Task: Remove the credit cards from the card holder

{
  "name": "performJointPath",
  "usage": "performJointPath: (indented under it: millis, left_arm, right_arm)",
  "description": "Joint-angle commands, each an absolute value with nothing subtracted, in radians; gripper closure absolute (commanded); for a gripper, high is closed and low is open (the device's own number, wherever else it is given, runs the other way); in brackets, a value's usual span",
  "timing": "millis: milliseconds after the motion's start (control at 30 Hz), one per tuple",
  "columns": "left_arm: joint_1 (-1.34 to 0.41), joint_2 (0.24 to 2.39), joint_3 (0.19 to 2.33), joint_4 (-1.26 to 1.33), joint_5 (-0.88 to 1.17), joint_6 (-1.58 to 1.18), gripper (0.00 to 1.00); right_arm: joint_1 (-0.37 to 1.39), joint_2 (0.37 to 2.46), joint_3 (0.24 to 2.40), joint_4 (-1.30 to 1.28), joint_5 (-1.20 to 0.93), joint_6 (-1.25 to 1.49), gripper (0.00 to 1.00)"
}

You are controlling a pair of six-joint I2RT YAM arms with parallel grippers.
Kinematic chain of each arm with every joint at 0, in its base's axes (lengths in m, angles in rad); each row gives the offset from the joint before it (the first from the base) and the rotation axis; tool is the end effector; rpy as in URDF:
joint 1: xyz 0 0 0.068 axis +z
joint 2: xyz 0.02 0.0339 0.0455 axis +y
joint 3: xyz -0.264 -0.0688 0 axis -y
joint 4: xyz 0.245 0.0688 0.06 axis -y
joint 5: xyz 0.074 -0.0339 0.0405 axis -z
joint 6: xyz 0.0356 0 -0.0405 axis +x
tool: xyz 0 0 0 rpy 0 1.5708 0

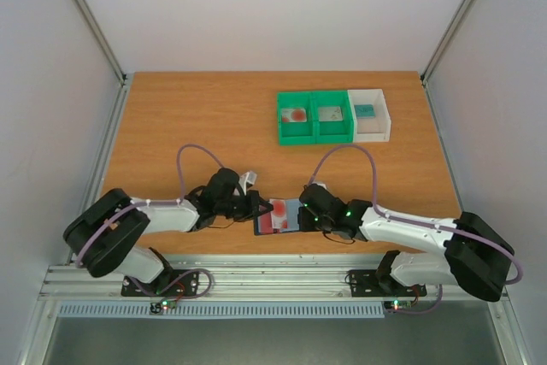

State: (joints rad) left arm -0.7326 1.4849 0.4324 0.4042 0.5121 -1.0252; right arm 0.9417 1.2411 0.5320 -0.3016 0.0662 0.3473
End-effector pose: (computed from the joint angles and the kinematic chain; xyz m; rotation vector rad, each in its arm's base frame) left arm 0.1776 -0.1832 0.1300 -0.0437 2.5820 -1.4078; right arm 0.1300 0.1747 0.1565 -0.7459 2.5210 0.3847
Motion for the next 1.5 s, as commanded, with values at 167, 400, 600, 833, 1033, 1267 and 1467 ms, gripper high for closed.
performJointPath:
  millis: [167, 400, 600, 833, 1033, 1267, 1467]
  left_arm:
    - [-0.723, 1.263, 0.51, 0.026, 0.474, -0.835, 1.0]
    - [-0.723, 1.122, 0.568, -0.157, 0.615, -0.699, 1.0]
    - [-0.732, 1.031, 0.6, -0.222, 0.774, -0.621, 1.0]
    - [-0.77, 1.004, 0.619, -0.181, 0.905, -0.606, 1.0]
    - [-0.813, 0.976, 0.61, -0.145, 0.922, -0.626, 1.0]
    - [-0.83, 0.952, 0.611, -0.143, 0.929, -0.633, 0.99]
    - [-0.832, 0.934, 0.606, -0.117, 0.946, -0.641, 1.0]
  right_arm:
    - [0.939, 1.089, 0.626, -0.478, 0.011, 0.164, 0.84]
    - [0.937, 0.962, 0.736, -0.642, -0.141, 0.028, 0.76]
    - [0.934, 0.939, 0.854, -0.76, -0.28, -0.071, 0.69]
    - [0.912, 0.954, 0.96, -0.808, -0.413, -0.112, 0.65]
    - [0.868, 0.993, 1.01, -0.847, -0.504, -0.147, 0.63]
    - [0.838, 1.026, 0.975, -0.82, -0.675, -0.162, 0.58]
    - [0.832, 1.035, 0.943, -0.802, -0.764, -0.163, 0.58]
